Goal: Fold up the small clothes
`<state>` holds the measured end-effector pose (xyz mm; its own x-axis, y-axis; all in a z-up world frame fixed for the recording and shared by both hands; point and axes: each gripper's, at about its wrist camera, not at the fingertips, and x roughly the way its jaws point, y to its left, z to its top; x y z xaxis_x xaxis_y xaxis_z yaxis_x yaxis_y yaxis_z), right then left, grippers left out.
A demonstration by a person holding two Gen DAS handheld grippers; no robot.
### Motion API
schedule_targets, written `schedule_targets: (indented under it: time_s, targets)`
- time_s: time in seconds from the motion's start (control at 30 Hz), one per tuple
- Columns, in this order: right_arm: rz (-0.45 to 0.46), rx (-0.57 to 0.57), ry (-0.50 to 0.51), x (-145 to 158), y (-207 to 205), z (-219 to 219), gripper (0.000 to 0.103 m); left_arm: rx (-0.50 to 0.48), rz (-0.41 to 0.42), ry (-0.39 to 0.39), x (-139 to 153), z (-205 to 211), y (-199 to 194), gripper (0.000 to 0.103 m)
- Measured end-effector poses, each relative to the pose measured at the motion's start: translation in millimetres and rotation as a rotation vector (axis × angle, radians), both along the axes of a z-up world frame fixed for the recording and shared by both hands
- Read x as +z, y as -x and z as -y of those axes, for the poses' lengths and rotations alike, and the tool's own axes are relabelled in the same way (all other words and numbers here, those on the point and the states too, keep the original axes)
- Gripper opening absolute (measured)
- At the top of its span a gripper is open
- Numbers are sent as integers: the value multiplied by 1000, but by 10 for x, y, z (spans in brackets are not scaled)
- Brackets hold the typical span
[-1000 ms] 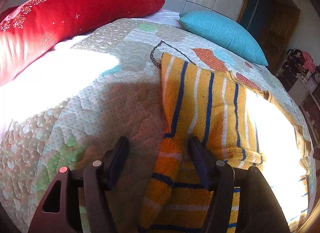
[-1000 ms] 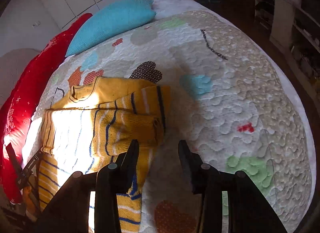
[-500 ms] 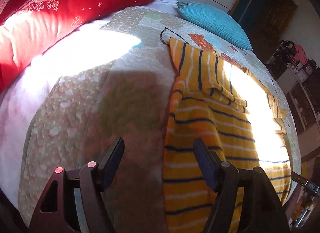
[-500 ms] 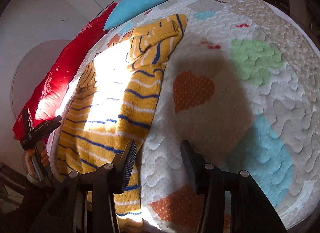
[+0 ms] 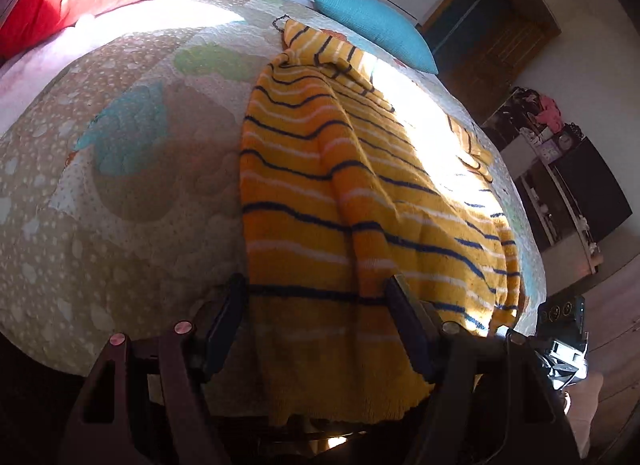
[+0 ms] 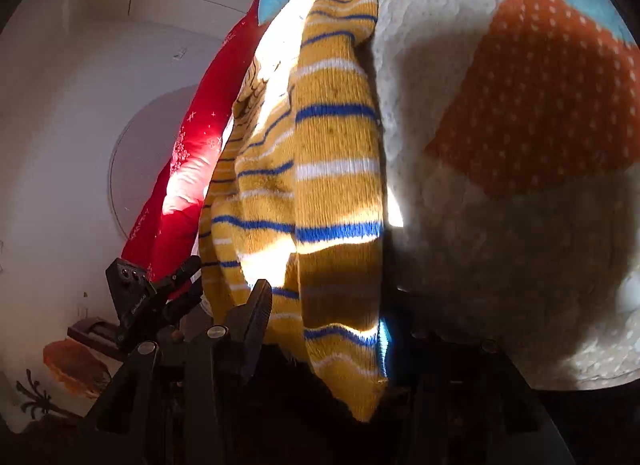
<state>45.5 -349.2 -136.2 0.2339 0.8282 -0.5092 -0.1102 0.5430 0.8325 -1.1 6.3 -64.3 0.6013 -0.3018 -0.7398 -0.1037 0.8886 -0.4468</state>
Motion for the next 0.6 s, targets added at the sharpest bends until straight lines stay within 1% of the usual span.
schedule_targets:
  time_s: [0.13, 0.17, 0.2, 0.23, 0.27, 0.3, 0.33, 0.37, 0.43, 0.53, 0.57, 0.6]
  targets:
    - [-24, 14, -13, -89, 94, -160, 52, -6, -11, 15, -60, 74, 84, 70]
    - [-24, 22, -11, -92, 104, -202, 52, 2, -17, 18, -69, 79, 82, 64]
    - [-24, 33, -3, -92, 116, -248, 52, 11, -29, 16, -75, 80, 84, 48]
    - [-21, 46, 12, -86, 118, -288, 49, 20, -47, 8, -86, 75, 69, 39]
    - [-19, 58, 30, -83, 129, -330, 38, 24, -59, 10, -93, 66, 55, 27]
    - [-21, 67, 52, -82, 133, -375, 29, 25, -60, 22, -84, 54, 73, 18]
    - [-30, 71, 75, -79, 107, -397, 15, 22, -62, 31, -67, 41, 43, 12]
    - [-36, 62, 103, -78, 102, -409, 12, 21, -68, 20, -35, 41, 23, 11]
    - [-29, 37, 128, -18, 105, -398, 11, 17, -69, -16, 76, 60, -5, 9]
    - [1, 22, 86, 193, 150, -322, 10, 15, -23, -73, 323, 47, 42, 7]
    - [15, 27, 62, 278, 187, -286, 10, 19, -6, -79, 403, 25, 87, 7]
    - [28, 38, 35, 369, 233, -255, 10, 23, 9, -67, 474, -7, 144, 7]
